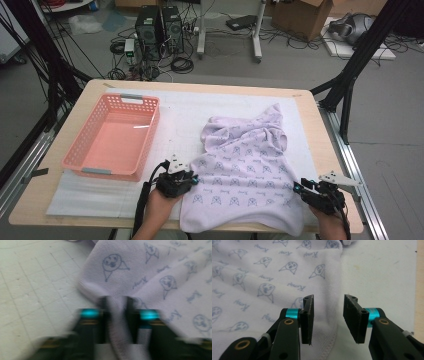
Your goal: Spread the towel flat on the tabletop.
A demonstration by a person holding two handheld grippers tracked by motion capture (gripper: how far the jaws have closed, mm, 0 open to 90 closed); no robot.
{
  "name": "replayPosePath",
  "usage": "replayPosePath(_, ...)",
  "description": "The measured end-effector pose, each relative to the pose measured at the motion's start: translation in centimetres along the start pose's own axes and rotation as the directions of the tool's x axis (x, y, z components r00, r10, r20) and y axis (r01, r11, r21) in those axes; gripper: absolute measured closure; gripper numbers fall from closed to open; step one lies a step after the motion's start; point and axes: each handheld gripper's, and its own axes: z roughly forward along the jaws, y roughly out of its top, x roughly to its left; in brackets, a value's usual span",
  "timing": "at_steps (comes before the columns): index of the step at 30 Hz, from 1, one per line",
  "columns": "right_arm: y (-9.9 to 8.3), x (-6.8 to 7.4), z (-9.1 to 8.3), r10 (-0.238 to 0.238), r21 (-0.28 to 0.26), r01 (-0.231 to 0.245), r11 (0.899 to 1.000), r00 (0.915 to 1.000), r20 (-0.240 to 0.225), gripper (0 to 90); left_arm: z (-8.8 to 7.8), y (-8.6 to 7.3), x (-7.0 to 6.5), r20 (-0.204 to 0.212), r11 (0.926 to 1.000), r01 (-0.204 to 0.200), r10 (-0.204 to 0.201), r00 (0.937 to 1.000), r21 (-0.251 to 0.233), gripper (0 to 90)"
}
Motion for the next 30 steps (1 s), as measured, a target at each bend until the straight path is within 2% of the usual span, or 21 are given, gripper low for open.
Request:
replayPosePath(2,-0.2,0.1,0.0,-0.009,0.011,0.009,1.0,0.9999,-0.011,59.7,-0.6,0.0,0.6,-0.074,0.9998,0.0,-0.001,0.9973,-0.02,86.6)
replayPosePath(3,-0.2,0.2,0.0,-0.012,0.017,0.012,1.0,0.9997,-0.022,59.6,-1.0,-0.1,1.2,-0.107,0.9986,0.027,-0.032,0.9938,-0.045,86.9)
replayPosePath(5,-0.2,0.4,0.2,-0.021,0.015,0.022,1.0,0.9989,-0.042,58.8,-1.8,-0.3,2.7,-0.132,0.9949,0.07,-0.079,0.9881,-0.073,87.1)
replayPosePath(7,-0.1,0.9,0.4,-0.021,0.026,0.023,0.999,0.9964,-0.082,57.0,-2.0,-0.5,3.3,-0.153,0.9931,0.086,-0.097,0.9834,-0.08,87.0)
replayPosePath(9,-0.1,1.6,0.9,-0.042,0.049,0.048,0.998,0.9919,-0.12,57.2,-2.0,-0.8,3.5,-0.139,0.9928,0.083,-0.094,0.9858,-0.086,86.7)
replayPosePath(10,0.0,2.1,1.3,-0.079,0.064,0.087,0.994,0.9886,-0.128,57.5,-2.0,-0.9,3.4,-0.133,0.9928,0.08,-0.092,0.9868,-0.089,86.0)
replayPosePath(11,0.0,2.5,1.4,-0.098,0.061,0.106,0.993,0.9889,-0.112,64.1,-2.1,-1.1,3.3,-0.127,0.9922,0.079,-0.091,0.9877,-0.096,84.5)
replayPosePath(12,0.1,2.6,1.5,-0.114,0.068,0.123,0.99,0.9852,-0.129,84.2,-2.2,-1.2,3.3,-0.122,0.9917,0.079,-0.091,0.9883,-0.101,80.4)
replayPosePath(13,0.1,2.6,1.5,-0.134,0.072,0.143,0.987,0.9829,-0.127,84.5,-2.3,-1.3,3.3,-0.116,0.9909,0.083,-0.095,0.9887,-0.105,76.1)
replayPosePath(14,0.2,2.5,1.6,-0.146,0.063,0.152,0.986,0.9849,-0.092,85.7,-2.5,-1.4,3.3,-0.103,0.9892,0.093,-0.104,0.9892,-0.114,71.6)
replayPosePath(15,0.3,2.5,1.5,-0.166,0.047,0.167,0.985,0.986,-0.017,86.3,-2.7,-1.5,3.3,-0.09,0.9879,0.105,-0.116,0.9892,-0.114,64.1)
replayPosePath(16,0.4,2.3,1.4,-0.168,0.024,0.167,0.986,0.985,0.04,86.3,-3.0,-1.6,3.2,-0.077,0.9878,0.106,-0.115,0.9904,-0.114,59.3)
replayPosePath(18,0.4,1.4,1.3,-0.108,0.011,0.107,0.994,0.992,0.066,85.6,-3.9,-2.0,2.8,-0.053,0.9875,0.091,-0.099,0.9937,-0.128,55.8)
replayPosePath(19,0.2,1.1,1.2,-0.087,0.009,0.087,0.996,0.9947,0.054,82.7,-4.2,-2.1,2.6,-0.043,0.9873,0.09,-0.097,0.9944,-0.131,53.6)
replayPosePath(21,-0.2,1.0,0.8,-0.066,-0.004,0.066,0.998,0.997,0.04,71.2,-5.0,-2.8,2.0,-0.013,0.9866,0.084,-0.086,0.9962,-0.14,52.2)
replayPosePath(24,-0.4,0.9,-0.4,-0.037,-0.026,0.037,0.999,0.9993,0.005,62.9,-5.7,-3.8,1.2,0.02,0.9888,0.073,-0.071,0.9973,-0.13,51.4)
replayPosePath(26,-0.7,0.9,-1.2,-0.036,-0.03,0.035,0.999,0.9992,-0.015,62.2,-5.8,-4.4,0.6,0.037,0.9905,0.068,-0.064,0.9973,-0.119,51.4)
replayPosePath(30,-1.9,1.4,-2.0,-0.076,0.025,0.077,0.997,0.9964,-0.037,60.4,-5.4,-5.5,-0.4,0.064,0.9947,0.059,-0.054,0.9965,-0.084,51.9)
